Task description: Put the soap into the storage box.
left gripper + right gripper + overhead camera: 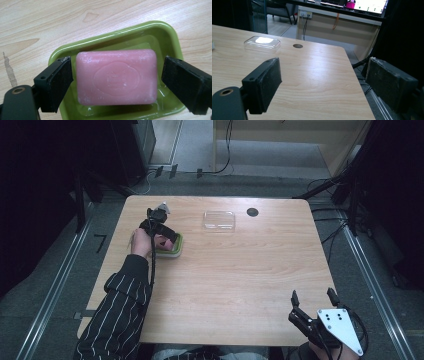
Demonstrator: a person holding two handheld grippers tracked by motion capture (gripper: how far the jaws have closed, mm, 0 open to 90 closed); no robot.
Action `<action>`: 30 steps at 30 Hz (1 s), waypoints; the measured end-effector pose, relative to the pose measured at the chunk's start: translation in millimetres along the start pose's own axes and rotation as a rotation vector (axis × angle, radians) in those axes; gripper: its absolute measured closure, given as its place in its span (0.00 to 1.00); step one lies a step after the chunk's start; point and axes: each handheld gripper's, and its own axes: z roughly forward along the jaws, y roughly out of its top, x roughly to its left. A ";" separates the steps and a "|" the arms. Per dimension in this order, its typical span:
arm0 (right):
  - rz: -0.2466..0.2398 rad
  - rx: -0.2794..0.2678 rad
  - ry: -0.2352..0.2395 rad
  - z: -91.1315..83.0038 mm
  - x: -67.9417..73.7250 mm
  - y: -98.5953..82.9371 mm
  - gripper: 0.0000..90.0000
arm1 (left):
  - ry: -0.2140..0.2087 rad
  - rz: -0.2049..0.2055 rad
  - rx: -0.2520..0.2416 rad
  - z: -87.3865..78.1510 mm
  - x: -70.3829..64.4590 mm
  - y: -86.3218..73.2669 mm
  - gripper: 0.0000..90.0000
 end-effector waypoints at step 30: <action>-0.005 -0.004 0.003 -0.2 0.9 0.8 0.14 | -0.025 0.115 0.052 -28.9 -11.8 -43.4 0.06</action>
